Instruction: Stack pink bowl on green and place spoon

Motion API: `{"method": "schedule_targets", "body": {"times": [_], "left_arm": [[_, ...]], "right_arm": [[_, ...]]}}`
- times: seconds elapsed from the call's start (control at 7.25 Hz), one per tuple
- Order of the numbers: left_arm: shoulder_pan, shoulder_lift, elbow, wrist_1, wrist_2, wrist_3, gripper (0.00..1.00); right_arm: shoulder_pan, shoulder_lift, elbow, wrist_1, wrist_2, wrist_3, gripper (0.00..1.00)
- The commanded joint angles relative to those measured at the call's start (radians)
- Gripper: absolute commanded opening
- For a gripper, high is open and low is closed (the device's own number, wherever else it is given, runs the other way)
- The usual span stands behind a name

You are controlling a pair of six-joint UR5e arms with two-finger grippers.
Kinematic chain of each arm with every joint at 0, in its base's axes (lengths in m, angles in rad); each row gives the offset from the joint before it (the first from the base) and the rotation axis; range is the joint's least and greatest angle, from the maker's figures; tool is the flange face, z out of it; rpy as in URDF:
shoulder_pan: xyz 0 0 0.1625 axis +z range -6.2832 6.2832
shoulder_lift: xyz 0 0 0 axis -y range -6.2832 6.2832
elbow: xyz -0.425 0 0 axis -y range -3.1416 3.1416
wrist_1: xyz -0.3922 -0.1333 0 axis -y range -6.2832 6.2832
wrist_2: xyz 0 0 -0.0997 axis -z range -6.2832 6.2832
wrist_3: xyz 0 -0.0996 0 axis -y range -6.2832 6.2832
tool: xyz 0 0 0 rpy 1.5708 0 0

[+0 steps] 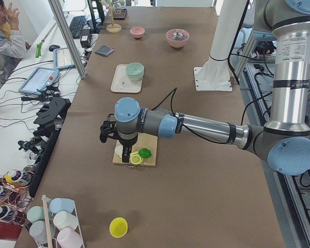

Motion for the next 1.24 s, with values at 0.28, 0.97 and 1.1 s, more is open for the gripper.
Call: {"method": "schedule_targets", "body": {"times": [0.28,0.97,1.1], "left_arm": [[0.002,-0.003,-0.022,-0.005,-0.005,-0.012,0.98],[0.007,-0.003,-0.027,-0.011,-0.010,-0.012,0.98],[0.010,-0.008,-0.025,-0.011,-0.011,-0.010,0.98]], "right_arm": [[0.000,0.004,-0.004,0.004,0.003,0.000,1.00],[-0.001,0.006,0.009,0.010,0.009,-0.001,1.00],[-0.013,0.016,0.002,0.066,0.051,0.000,1.00]]}}
